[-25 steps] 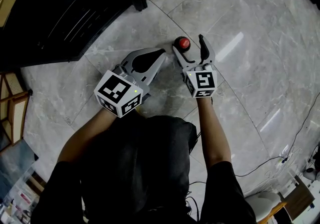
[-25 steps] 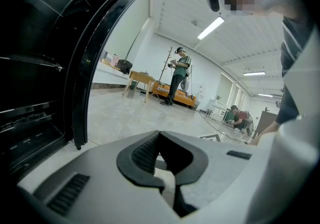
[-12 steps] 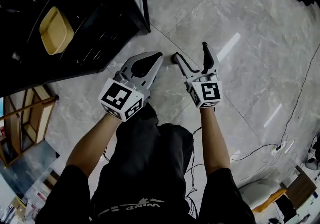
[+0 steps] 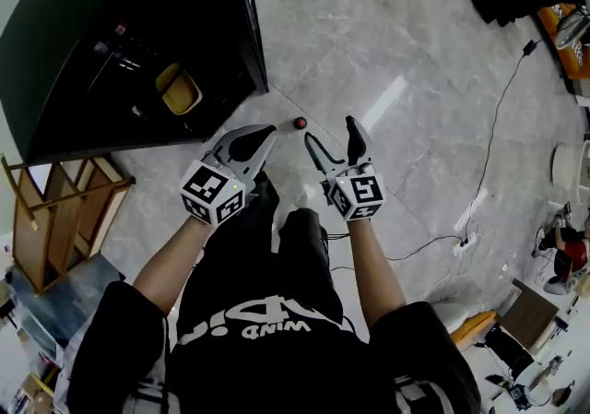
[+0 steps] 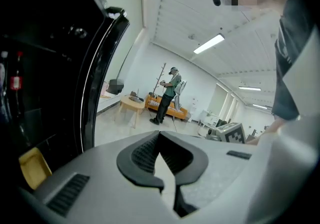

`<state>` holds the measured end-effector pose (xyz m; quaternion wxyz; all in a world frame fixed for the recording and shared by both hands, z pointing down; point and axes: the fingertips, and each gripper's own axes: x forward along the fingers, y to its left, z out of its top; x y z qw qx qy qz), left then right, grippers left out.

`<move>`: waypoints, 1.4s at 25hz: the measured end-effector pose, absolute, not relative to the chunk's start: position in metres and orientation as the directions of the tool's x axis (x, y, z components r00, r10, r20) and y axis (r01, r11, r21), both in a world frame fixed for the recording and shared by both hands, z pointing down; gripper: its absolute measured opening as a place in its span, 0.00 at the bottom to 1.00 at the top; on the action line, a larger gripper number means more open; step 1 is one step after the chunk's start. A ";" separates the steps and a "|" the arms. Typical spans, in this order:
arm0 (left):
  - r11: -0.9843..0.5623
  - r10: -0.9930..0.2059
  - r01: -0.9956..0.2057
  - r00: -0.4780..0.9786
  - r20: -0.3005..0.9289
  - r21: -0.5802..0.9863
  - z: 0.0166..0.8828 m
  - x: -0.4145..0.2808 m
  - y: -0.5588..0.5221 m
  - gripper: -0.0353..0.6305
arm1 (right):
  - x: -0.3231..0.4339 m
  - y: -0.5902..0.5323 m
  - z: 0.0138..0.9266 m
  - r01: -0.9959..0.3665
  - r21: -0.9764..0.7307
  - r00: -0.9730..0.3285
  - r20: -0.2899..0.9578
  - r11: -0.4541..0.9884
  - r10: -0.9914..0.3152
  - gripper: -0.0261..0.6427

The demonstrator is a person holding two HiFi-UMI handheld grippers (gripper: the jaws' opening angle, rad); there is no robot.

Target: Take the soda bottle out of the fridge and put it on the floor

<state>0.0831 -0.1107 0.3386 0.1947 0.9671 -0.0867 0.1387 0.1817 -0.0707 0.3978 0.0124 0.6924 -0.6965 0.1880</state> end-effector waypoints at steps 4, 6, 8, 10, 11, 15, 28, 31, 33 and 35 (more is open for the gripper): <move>-0.912 -0.096 -0.203 0.950 0.297 0.356 0.262 0.072 -0.098 0.06 | 0.160 -0.062 0.315 -0.966 -0.258 -0.064 0.281 -0.012 -0.958 0.64; -0.917 -0.089 -0.191 0.953 0.288 0.350 0.237 0.067 -0.096 0.06 | 0.150 -0.064 0.286 -0.962 -0.273 -0.080 0.268 0.004 -0.960 0.64; -0.921 -0.084 -0.180 0.958 0.274 0.345 0.218 0.064 -0.100 0.06 | 0.139 -0.068 0.263 -0.964 -0.264 -0.106 0.253 0.037 -0.962 0.64; -0.927 -0.085 -0.172 0.962 0.259 0.334 0.203 0.060 -0.107 0.06 | 0.133 -0.072 0.245 -0.968 -0.244 -0.116 0.240 0.056 -0.964 0.64; -0.928 -0.087 -0.170 0.964 0.251 0.332 0.197 0.059 -0.111 0.06 | 0.133 -0.074 0.237 -0.969 -0.239 -0.110 0.230 0.053 -0.967 0.64; -0.929 -0.093 -0.170 0.967 0.235 0.330 0.181 0.054 -0.120 0.06 | 0.138 -0.078 0.215 -0.974 -0.224 -0.071 0.196 0.026 -0.978 0.64; -0.929 -0.173 -0.228 0.964 0.201 0.293 0.143 0.075 -0.121 0.06 | 0.168 -0.089 0.166 -0.988 -0.150 -0.056 0.129 0.037 -0.990 0.64; -0.927 -0.194 -0.245 0.961 0.197 0.283 0.140 0.082 -0.120 0.06 | 0.178 -0.087 0.160 -0.988 -0.143 -0.066 0.113 0.050 -0.991 0.64; -0.923 -0.209 -0.258 0.959 0.193 0.284 0.141 0.085 -0.120 0.06 | 0.183 -0.085 0.158 -0.989 -0.136 -0.073 0.107 0.058 -0.992 0.64; -0.920 -0.220 -0.269 0.956 0.193 0.285 0.142 0.087 -0.120 0.06 | 0.184 -0.086 0.157 -0.988 -0.133 -0.090 0.112 0.075 -0.990 0.64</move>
